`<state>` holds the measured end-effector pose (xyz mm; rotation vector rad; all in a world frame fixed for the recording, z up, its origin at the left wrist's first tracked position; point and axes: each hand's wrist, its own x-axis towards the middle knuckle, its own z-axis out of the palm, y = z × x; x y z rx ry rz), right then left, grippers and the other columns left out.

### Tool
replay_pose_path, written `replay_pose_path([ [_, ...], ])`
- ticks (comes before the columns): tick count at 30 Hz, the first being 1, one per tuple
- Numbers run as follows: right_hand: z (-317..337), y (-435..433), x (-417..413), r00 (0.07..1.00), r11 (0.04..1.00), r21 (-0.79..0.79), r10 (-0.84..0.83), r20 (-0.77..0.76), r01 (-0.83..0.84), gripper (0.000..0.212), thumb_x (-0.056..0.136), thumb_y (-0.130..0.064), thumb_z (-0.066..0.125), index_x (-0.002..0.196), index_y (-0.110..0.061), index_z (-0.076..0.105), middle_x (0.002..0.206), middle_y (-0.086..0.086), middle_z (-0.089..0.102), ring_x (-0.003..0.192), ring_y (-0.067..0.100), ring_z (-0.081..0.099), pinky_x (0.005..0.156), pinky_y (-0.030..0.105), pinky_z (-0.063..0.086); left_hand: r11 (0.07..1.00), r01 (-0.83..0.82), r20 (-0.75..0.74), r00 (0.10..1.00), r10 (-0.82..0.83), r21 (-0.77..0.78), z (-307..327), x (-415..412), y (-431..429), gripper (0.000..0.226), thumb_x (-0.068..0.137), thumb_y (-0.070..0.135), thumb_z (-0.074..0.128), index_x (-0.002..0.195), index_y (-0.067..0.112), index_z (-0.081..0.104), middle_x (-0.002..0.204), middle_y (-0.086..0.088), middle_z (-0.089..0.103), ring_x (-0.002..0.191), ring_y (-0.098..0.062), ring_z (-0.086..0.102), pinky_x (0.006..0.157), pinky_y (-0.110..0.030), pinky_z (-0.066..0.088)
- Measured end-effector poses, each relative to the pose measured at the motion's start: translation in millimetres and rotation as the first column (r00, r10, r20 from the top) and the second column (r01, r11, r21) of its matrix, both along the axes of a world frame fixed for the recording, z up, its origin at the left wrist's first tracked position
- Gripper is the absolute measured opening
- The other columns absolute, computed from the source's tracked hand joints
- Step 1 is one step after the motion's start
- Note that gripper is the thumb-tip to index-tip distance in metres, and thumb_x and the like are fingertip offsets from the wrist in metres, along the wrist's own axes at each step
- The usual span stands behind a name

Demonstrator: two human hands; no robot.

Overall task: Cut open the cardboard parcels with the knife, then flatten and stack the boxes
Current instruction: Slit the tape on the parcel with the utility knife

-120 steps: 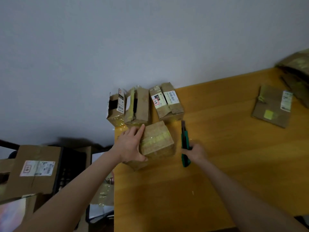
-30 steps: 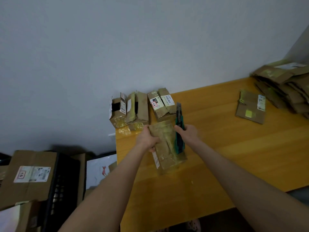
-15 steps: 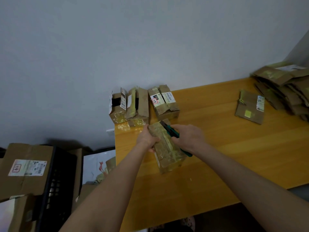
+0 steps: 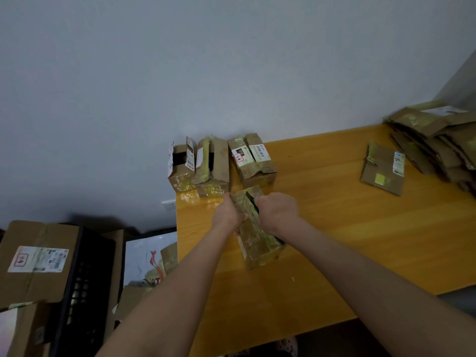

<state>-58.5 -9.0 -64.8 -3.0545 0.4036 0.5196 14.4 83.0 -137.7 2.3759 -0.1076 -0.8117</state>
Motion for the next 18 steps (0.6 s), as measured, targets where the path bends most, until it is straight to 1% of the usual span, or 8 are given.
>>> replay_pose_path([
  [1, 3.0, 0.6, 2.1, 1.0, 1.0, 0.002, 0.002, -0.013, -0.002, 0.007, 0.093, -0.014, 0.047, 0.088, -0.017, 0.051, 0.075, 0.0, 0.047, 0.078, 0.022, 0.051, 0.063, 0.031, 0.04, 1.0, 0.004, 0.002, 1.0, -0.004, 0.006, 0.2, -0.2, -0.7, 0.063, 0.09, 0.016, 0.066, 0.14, 0.016, 0.028, 0.118, -0.019, 0.057, 0.076, -0.038, 0.068, 0.05, -0.039, 0.056],
  [3, 9.5, 1.6, 6.4, 0.999, 1.0, 0.003, 0.013, -0.034, -0.013, 0.007, 0.094, -0.018, 0.048, 0.087, -0.017, 0.047, 0.074, -0.001, 0.044, 0.077, 0.022, 0.049, 0.064, 0.03, 0.042, 1.0, 0.013, 0.008, 1.0, -0.013, 0.011, 1.0, -0.5, -1.8, 0.063, 0.09, 0.016, 0.065, 0.141, 0.016, 0.028, 0.118, -0.02, 0.057, 0.073, -0.036, 0.068, 0.043, -0.037, 0.053],
  [5, 15.6, 1.8, 10.2, 0.998, 1.0, 0.003, 0.018, -0.056, -0.017, 0.008, 0.094, -0.023, 0.051, 0.089, -0.018, 0.046, 0.08, 0.0, 0.047, 0.079, 0.021, 0.049, 0.066, 0.03, 0.043, 1.0, 0.014, 0.012, 1.0, -0.015, 0.01, 1.3, -0.3, -2.3, 0.063, 0.09, 0.016, 0.066, 0.141, 0.015, 0.028, 0.12, -0.021, 0.056, 0.075, -0.037, 0.067, 0.038, -0.034, 0.05],
  [7, 18.2, 2.1, 12.2, 0.997, 1.0, 0.015, 0.012, -0.078, -0.011, 0.01, 0.094, -0.025, 0.052, 0.089, -0.019, 0.046, 0.085, 0.0, 0.047, 0.081, 0.021, 0.049, 0.068, 0.03, 0.043, 1.0, 0.011, 0.011, 1.0, -0.011, 0.01, 1.7, -0.4, -2.2, 0.064, 0.091, 0.015, 0.066, 0.142, 0.015, 0.027, 0.123, -0.021, 0.054, 0.078, -0.038, 0.068, 0.037, -0.032, 0.049],
  [11, 15.0, 0.4, 9.8, 0.997, 0.999, 0.035, 0.008, -0.077, -0.005, 0.01, 0.094, -0.025, 0.051, 0.089, -0.018, 0.046, 0.072, -0.002, 0.042, 0.078, 0.022, 0.049, 0.067, 0.03, 0.043, 1.0, -0.001, 0.011, 1.0, 0.001, 0.005, 0.9, 0.0, -2.0, 0.065, 0.09, 0.015, 0.067, 0.142, 0.016, 0.027, 0.121, -0.019, 0.056, 0.07, -0.034, 0.068, 0.042, -0.035, 0.053],
  [12, 14.6, -0.7, 8.8, 0.997, 0.999, 0.041, 0.006, -0.077, -0.003, 0.01, 0.094, -0.026, 0.05, 0.089, -0.018, 0.046, 0.071, -0.002, 0.042, 0.078, 0.022, 0.049, 0.066, 0.031, 0.043, 1.0, -0.013, 0.009, 1.0, 0.013, 0.0, 0.7, -0.3, -2.2, 0.065, 0.089, 0.015, 0.067, 0.141, 0.017, 0.028, 0.12, -0.019, 0.056, 0.069, -0.034, 0.067, 0.044, -0.036, 0.054],
  [15, 16.3, -2.2, 7.2, 0.996, 0.999, 0.037, 0.014, -0.084, -0.011, 0.007, 0.093, -0.023, 0.049, 0.089, -0.018, 0.046, 0.071, -0.002, 0.042, 0.078, 0.023, 0.049, 0.067, 0.031, 0.043, 1.0, -0.026, 0.001, 1.0, 0.026, 0.002, 0.1, -1.1, -3.0, 0.064, 0.089, 0.014, 0.068, 0.139, 0.017, 0.03, 0.12, -0.018, 0.056, 0.078, -0.038, 0.068, 0.049, -0.039, 0.057],
  [18, 18.7, 2.0, 6.4, 0.995, 1.0, -0.001, 0.028, -0.097, -0.029, 0.003, 0.093, -0.02, 0.049, 0.092, -0.018, 0.05, 0.073, -0.001, 0.043, 0.078, 0.022, 0.05, 0.067, 0.03, 0.043, 0.999, -0.037, -0.004, 0.999, 0.037, -0.008, -0.5, -0.9, -3.1, 0.063, 0.089, 0.013, 0.067, 0.139, 0.017, 0.029, 0.121, -0.019, 0.055, 0.069, -0.034, 0.066, 0.049, -0.039, 0.057],
])
